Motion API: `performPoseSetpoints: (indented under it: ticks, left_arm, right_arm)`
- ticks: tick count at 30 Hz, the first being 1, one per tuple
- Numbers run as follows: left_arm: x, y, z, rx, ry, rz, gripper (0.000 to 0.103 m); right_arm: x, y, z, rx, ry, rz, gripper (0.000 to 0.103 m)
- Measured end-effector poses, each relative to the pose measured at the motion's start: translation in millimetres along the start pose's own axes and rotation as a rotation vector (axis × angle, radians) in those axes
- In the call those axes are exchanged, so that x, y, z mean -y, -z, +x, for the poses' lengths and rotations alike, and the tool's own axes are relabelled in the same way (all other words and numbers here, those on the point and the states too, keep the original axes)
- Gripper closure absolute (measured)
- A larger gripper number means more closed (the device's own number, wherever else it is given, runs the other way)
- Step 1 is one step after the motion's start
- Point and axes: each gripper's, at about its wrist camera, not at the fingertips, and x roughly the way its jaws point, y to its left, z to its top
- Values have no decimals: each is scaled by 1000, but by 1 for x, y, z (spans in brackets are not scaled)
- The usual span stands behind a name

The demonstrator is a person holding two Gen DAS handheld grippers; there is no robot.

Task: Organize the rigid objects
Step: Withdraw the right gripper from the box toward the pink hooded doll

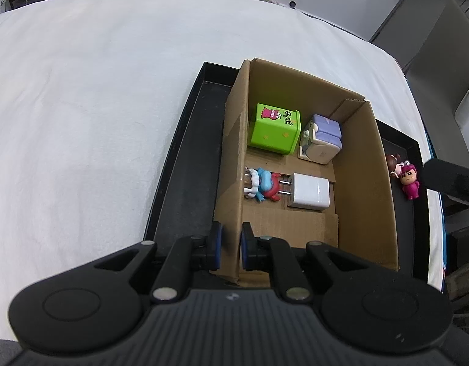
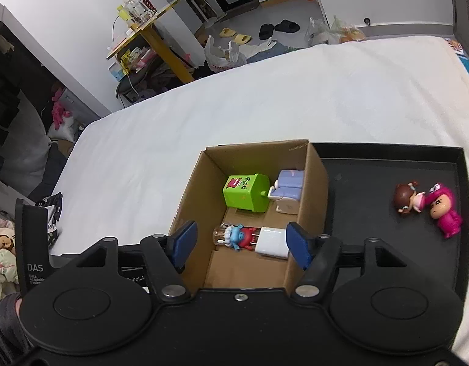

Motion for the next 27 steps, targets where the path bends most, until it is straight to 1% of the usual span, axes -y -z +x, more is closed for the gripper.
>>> performPoseSetpoints:
  ticks: [10, 16, 22, 27]
  left_arm:
    - [0, 0, 0, 1, -1, -1, 92]
    - [-1, 1, 0, 5, -5, -6, 92]
    - [0, 1, 0, 6, -8, -8, 92]
    - [-1, 0, 0, 8, -6, -12, 92]
  right_arm:
    - [18, -6, -17, 23, 35, -5, 36]
    - [27, -10, -26, 32, 56, -11, 33]
    - [37, -11, -33, 36, 86, -22, 26]
    - [49, -15, -38, 51, 125, -21, 17]
